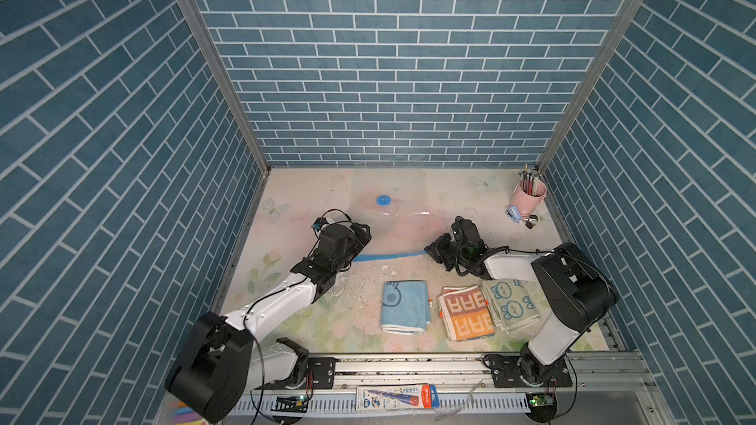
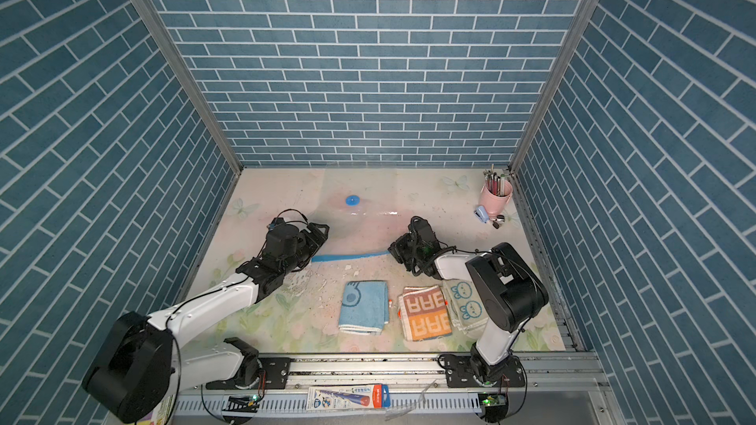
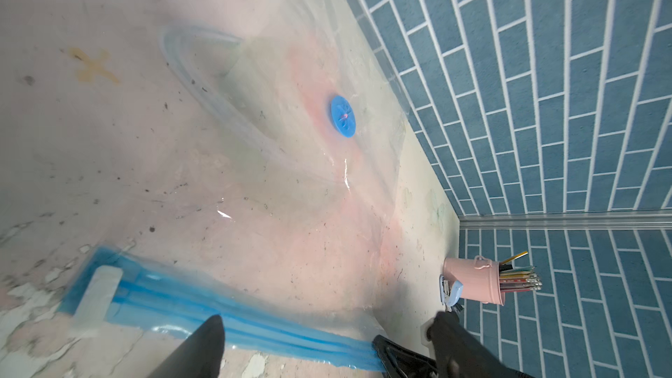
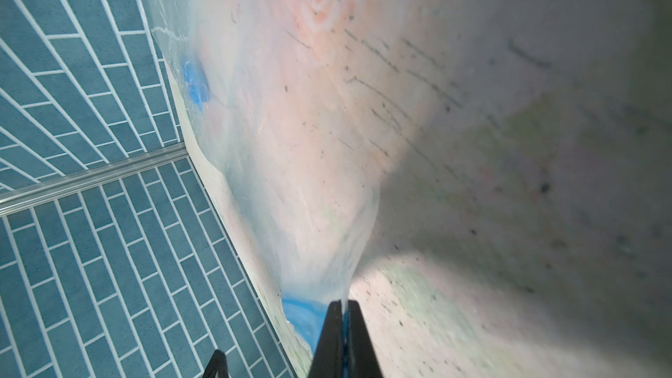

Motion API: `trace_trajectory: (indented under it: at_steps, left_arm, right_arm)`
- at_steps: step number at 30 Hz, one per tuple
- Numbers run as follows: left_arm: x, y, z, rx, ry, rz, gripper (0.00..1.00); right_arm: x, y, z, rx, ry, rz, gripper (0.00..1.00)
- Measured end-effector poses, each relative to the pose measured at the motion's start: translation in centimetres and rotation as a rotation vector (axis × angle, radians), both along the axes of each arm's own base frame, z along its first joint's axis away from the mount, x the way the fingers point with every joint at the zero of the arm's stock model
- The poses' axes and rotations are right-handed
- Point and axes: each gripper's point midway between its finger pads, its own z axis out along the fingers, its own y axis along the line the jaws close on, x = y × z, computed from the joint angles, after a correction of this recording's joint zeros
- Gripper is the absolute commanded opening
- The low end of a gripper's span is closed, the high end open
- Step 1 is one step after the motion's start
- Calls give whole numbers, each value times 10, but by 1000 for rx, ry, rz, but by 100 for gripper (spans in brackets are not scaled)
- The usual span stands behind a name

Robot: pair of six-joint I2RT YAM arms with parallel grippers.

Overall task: Place the folded towel into the vacuum bag
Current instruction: Pick up the vacuum bag from the center of the board.

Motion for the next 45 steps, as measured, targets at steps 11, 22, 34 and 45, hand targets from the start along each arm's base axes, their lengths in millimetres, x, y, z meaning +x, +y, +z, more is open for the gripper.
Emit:
trace_trajectory:
  at_steps: [11,22,34,45]
  left_arm:
    - [3,5,99,674,-206,-389,88]
    - [-62,-32,53,1217,-554,-1058,95]
    - [-91,-89,24,1231,-710,-1358,93]
    - [-79,-108,0,1213,-687,-1377,91]
  right_arm:
    - [19,-1,34,-51,-67,137,0]
    - [-3,-35,40,-126,-24,221,0]
    - [-18,-25,57,-48,-52,369,0]
    - [-6,-17,82,-35,-149,416,0]
